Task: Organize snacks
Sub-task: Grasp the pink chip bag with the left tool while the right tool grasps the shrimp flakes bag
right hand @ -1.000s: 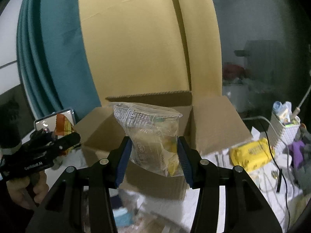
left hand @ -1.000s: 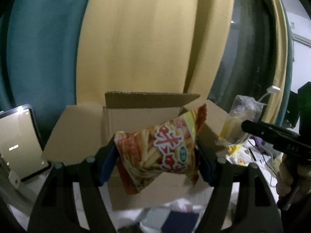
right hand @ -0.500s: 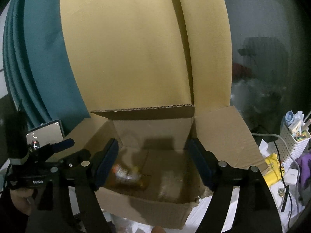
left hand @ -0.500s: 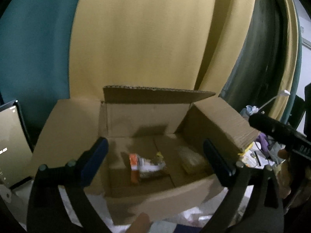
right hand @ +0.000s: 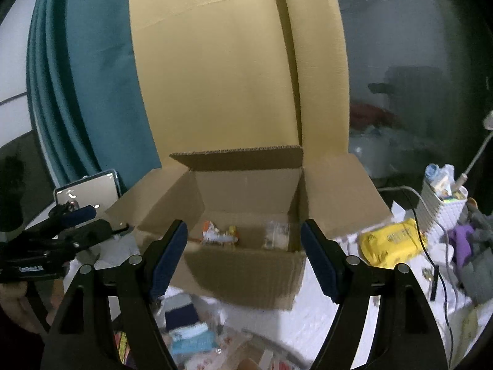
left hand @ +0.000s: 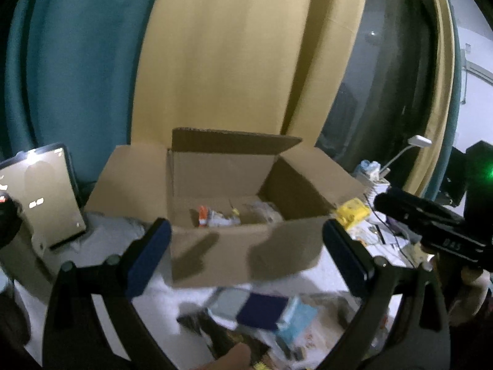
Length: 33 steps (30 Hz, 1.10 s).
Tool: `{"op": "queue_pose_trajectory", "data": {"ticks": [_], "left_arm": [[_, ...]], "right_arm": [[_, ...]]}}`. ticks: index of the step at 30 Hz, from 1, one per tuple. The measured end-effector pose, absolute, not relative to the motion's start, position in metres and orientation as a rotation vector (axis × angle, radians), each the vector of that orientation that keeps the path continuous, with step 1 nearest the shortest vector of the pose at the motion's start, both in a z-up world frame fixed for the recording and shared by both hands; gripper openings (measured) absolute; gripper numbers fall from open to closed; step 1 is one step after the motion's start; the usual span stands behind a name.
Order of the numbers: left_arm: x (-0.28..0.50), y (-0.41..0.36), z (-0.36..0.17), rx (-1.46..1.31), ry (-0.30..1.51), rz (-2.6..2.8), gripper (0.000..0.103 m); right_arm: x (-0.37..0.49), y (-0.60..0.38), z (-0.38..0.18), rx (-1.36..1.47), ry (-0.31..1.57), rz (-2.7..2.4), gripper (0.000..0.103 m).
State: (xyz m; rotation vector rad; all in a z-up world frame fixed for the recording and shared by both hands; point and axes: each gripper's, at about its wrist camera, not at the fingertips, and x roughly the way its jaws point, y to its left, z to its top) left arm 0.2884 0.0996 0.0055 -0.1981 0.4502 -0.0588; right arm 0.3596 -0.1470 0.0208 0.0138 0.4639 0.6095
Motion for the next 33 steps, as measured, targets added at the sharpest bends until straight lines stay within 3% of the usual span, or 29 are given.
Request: {"op": "queue_pose_trajectory", "data": {"ticks": [11, 22, 33], "left_arm": [[0.214, 0.068, -0.022, -0.206, 0.482, -0.067, 0.099], [0.16, 0.048, -0.081, -0.324, 0.615, -0.026, 0.099], [0.159, 0.019, -0.122, -0.276, 0.74, -0.022, 0.099]], "right_arm": [[0.306, -0.189, -0.008, 0.005, 0.511, 0.574, 0.079], [0.299, -0.218, -0.083, 0.027, 0.665, 0.529, 0.079], [0.305, -0.214, -0.141, 0.064, 0.8, 0.532, 0.08]]}}
